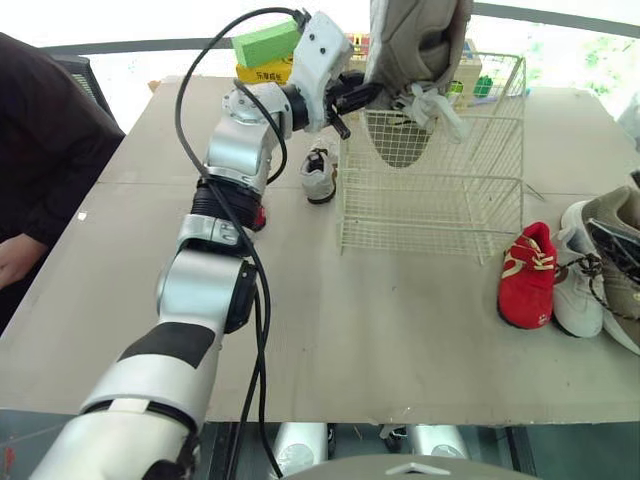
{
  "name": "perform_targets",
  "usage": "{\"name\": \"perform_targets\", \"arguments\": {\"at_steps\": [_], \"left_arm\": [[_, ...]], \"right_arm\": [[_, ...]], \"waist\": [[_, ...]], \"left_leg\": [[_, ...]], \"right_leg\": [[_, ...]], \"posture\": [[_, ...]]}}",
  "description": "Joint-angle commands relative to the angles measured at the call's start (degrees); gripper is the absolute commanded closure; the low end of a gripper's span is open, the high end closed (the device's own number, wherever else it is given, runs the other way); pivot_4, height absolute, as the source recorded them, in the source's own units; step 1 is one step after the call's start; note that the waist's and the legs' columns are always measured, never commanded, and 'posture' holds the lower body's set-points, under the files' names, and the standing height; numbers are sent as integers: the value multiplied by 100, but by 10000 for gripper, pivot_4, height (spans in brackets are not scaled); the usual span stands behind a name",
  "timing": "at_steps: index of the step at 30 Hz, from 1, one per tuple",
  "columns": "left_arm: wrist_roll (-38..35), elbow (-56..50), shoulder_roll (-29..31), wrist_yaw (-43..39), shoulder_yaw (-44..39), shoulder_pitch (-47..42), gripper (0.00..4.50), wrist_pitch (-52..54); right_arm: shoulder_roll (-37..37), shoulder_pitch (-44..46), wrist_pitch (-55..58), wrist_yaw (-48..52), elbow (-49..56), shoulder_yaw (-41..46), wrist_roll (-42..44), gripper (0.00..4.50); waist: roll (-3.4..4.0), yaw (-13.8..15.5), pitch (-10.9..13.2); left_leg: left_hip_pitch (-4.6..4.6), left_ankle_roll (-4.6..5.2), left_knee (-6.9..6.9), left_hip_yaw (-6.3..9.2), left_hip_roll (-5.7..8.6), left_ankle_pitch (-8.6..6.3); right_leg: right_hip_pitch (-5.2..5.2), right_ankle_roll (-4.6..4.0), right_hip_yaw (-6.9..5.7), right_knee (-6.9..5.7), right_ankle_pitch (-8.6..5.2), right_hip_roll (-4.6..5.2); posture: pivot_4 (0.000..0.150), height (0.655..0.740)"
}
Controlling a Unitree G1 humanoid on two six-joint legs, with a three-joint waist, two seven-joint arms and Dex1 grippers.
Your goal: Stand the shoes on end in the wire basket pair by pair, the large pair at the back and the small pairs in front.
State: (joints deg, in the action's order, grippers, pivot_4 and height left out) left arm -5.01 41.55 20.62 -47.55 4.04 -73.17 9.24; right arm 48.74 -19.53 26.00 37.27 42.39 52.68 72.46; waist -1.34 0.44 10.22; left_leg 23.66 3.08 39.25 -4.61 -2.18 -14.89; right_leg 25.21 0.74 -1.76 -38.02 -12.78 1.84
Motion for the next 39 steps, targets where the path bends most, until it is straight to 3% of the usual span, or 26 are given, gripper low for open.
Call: {"name": "perform_targets", "arguments": {"at_steps": [1, 4, 6, 18, 24, 27, 31, 35, 39], "left_arm": [[172, -219, 365, -118, 33, -78, 18199, 193], [44, -526, 606, -260, -48, -72, 3947, 609], [-112, -776, 743, -408, -123, -38, 338, 932], [-1383, -2695, 937, -839, -781, 925, 338, 2171], [-3490, -4810, 1221, -2014, -968, 2197, 338, 3777], [-4066, -5450, 1093, -1796, -936, 2745, 338, 4224], [-4098, -6109, 685, -1421, -524, 3505, 338, 4018], [-3680, -6485, 418, -1191, 13, 4128, 338, 3488], [-3537, -6738, 153, -898, 387, 4535, 338, 3232]], "right_arm": [[-38, 87, -50, 64, 37, 7, 17, 5789], [-50, 158, -44, 75, 17, -146, -37, 5789], [-43, 236, -40, 70, -15, -273, -98, 5789], [33, 533, 209, -141, -6, -837, -397, 5789], [3, 44, 604, -778, 177, -886, -1174, 5789], [44, -207, 859, -1056, 299, -812, -1440, 5789], [312, -495, 1589, -1329, 199, -649, -1362, 5789], [728, -489, 2385, -1519, -313, -341, -1362, 5789], [1479, -568, 2939, -1159, -1095, -165, -2133, 5789]], "waist": [[2, -14, -2], [2, -23, -2], [2, -23, -2], [1, 50, -2], [4, 3, -4], [9, 25, -7], [12, 49, -11], [6, 40, -16], [10, 40, -20]], "left_leg": [[-1, 0, 0, -1, -1, 0], [-3, 0, 0, -1, -3, 0], [-3, 0, 1, -1, -3, 0], [10, -24, 13, 6, 0, 15], [4, -27, 14, 3, -6, 16], [-1, -29, 15, 5, -7, 17], [-40, -25, 15, 9, 0, 14], [-89, 12, 14, 1, 4, -8], [-94, 13, 11, -1, 4, -8]], "right_leg": [[0, 0, 1, 0, 0, 0], [-1, 0, 2, -2, 0, 0], [-2, 0, 1, -3, 0, 0], [-5, -12, -12, 3, 8, 11], [-6, -12, -5, -3, 8, 14], [-8, -12, -6, -6, 7, 14], [-58, 6, -11, 0, -4, 19], [-107, 8, -1, 13, -7, 22], [-108, -12, 6, 11, -18, 18]], "posture": [[1500, 7400], [1500, 7400], [1500, 7400], [1500, 7400], [1500, 7400], [1500, 7400], [1500, 7400], [1500, 7400], [1500, 7400]]}}
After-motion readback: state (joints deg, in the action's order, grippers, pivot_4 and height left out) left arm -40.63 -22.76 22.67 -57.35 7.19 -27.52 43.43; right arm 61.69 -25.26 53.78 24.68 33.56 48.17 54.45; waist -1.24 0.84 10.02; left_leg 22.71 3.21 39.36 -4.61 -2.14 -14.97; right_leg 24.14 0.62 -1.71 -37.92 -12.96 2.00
